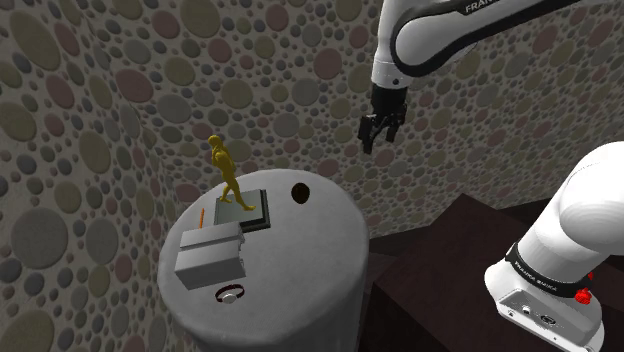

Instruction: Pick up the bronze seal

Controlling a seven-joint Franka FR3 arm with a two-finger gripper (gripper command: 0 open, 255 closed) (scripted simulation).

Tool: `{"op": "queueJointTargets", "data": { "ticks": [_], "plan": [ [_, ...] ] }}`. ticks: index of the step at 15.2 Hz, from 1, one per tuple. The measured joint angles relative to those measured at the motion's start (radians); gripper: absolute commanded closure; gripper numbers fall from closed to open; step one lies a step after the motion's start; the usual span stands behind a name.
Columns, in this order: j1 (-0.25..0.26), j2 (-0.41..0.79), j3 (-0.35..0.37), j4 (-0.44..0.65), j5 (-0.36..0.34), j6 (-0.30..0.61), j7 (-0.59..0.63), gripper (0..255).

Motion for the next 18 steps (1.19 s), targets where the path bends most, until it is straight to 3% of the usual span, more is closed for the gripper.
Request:
{"op": "queueJointTargets", "data": {
  "ticks": [8,13,18],
  "plan": [
    [-0.015,0.302,0.072,0.064,-0.053,0.3,0.16,0],
    [-0.016,0.507,0.082,0.165,-0.149,0.436,0.289,0],
    [0.015,0.701,0.048,0.292,-0.257,0.531,0.422,0]
  ]
}}
